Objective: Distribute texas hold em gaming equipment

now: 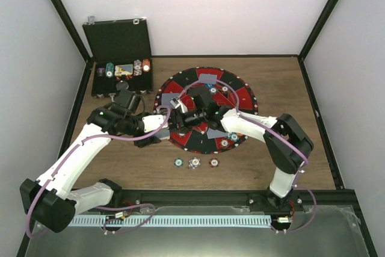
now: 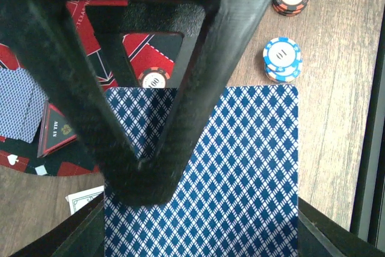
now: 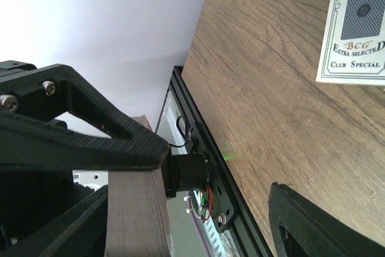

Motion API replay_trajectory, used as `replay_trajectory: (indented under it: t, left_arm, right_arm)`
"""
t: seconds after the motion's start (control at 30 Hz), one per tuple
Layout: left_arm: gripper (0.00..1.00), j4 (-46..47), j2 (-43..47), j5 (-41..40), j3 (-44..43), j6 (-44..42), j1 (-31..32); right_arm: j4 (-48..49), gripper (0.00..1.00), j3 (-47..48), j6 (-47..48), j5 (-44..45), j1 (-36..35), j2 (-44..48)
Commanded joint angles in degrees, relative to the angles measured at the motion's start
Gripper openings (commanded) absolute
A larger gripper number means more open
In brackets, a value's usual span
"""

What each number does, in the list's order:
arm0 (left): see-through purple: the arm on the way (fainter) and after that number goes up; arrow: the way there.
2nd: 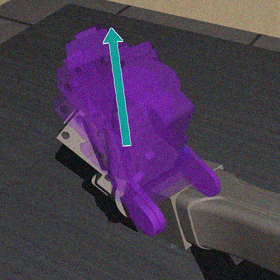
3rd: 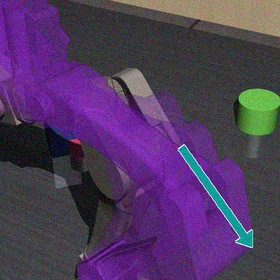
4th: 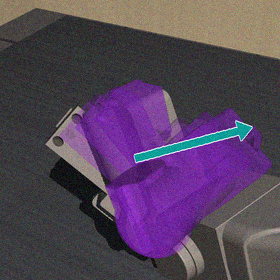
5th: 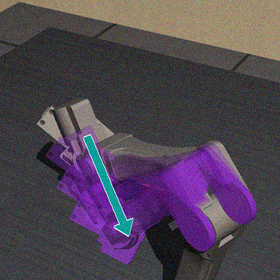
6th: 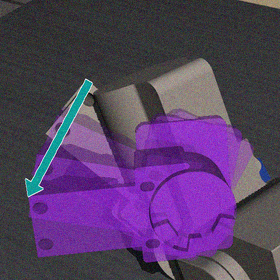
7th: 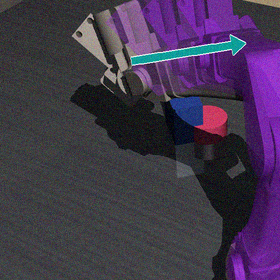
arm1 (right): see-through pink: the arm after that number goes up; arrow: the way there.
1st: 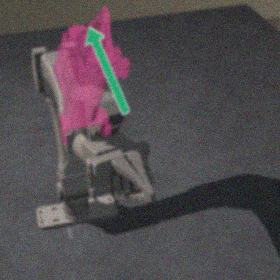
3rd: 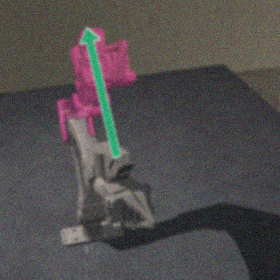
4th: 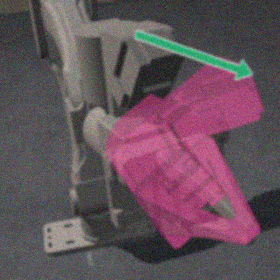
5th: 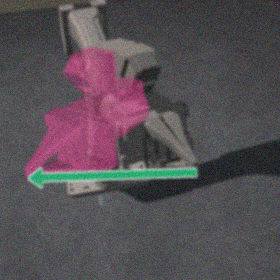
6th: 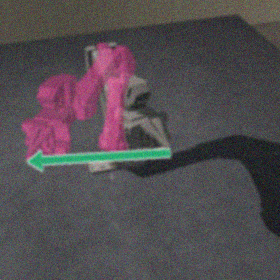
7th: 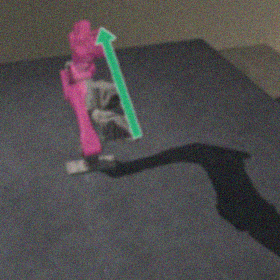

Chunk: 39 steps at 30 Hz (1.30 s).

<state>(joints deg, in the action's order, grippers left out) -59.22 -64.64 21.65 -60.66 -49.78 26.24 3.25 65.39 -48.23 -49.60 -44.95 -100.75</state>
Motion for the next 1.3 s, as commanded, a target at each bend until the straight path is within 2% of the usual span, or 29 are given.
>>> replay_trajectory:
  t: [0.0,0.1,0.3,0.37,0.47,0.57,0.9,1.27]
  left_arm:
    - [0.1,-0.1,1.6,1.5,-1.1,-1.3,-0.1]
    - [0.1,0.1,1.3,1.5,-1.1,-1.1,-0.1]
    - [0.1,0.2,1.1,1.6,-1.5,-0.9,-0.1]
    - [0.1,0.1,1.0,1.6,-1.5,-0.9,-0.1]
    - [0.1,0.1,0.9,1.5,-1.3,-1.0,-0.1]
    - [0.1,0.1,0.7,1.1,-1.2,-1.2,-0.2]
    - [0.1,0.0,0.9,1.1,-1.1,-1.3,-0.1]
    - [0.1,-0.4,1.5,1.2,-2.4,-1.2,-0.1]
  right_arm:
    - [-1.9,0.67,-3.7,1.2,1.4,2.8,2.4]
    - [-2.1,0.65,-4.9,1.4,1.6,3.3,4.1]
    - [-3.2,0.53,-4.8,2.1,1.6,3.7,5.9]
    - [-2.8,0.53,-4.9,1.8,1.2,3.7,5.9]
    - [-0.4,0.64,-4.8,0.3,-0.3,3.3,5.5]
    - [0.4,0.69,-3.0,0.0,-1.1,1.6,4.1]
    - [2.6,0.69,0.1,-1.0,-3.9,-0.1,-1.5]
    - [-5.4,0.62,-0.8,4.5,-1.2,2.5,0.0]
